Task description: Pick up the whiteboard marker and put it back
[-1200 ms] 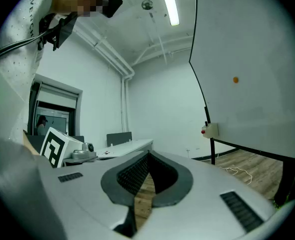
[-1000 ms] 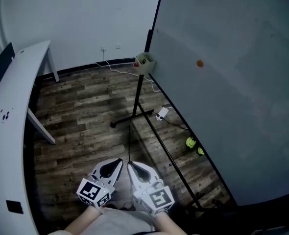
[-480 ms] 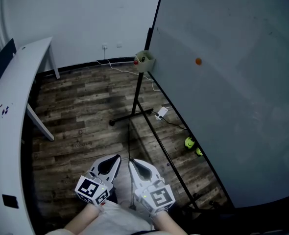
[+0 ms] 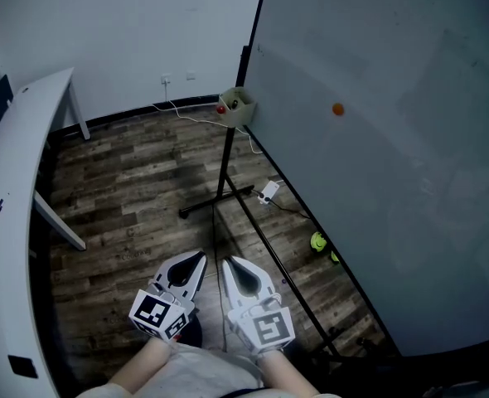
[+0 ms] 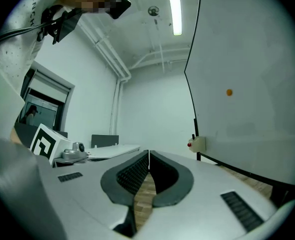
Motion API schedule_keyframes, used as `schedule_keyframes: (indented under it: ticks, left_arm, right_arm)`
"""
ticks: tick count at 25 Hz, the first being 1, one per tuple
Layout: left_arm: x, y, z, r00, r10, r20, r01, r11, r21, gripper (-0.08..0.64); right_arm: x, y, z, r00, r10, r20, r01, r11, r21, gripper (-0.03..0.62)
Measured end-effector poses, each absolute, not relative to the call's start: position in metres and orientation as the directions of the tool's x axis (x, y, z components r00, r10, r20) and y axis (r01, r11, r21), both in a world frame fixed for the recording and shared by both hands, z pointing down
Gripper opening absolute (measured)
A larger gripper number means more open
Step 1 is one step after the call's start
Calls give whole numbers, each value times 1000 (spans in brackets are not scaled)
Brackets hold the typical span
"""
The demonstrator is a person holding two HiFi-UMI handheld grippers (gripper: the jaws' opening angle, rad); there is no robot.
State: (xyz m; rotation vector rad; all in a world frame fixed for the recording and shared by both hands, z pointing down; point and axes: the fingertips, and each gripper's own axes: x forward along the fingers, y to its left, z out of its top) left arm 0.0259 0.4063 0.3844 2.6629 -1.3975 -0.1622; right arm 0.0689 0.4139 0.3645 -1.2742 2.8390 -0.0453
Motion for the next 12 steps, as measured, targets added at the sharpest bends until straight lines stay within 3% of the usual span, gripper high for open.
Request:
schedule_keyframes:
  ticks: [12]
  left_arm:
    - [-15,288,382,577,-816,-38,-805,-575,147,15]
  right_arm:
    - [36,293,366,-592,-806,-19,-803,592,-69,20]
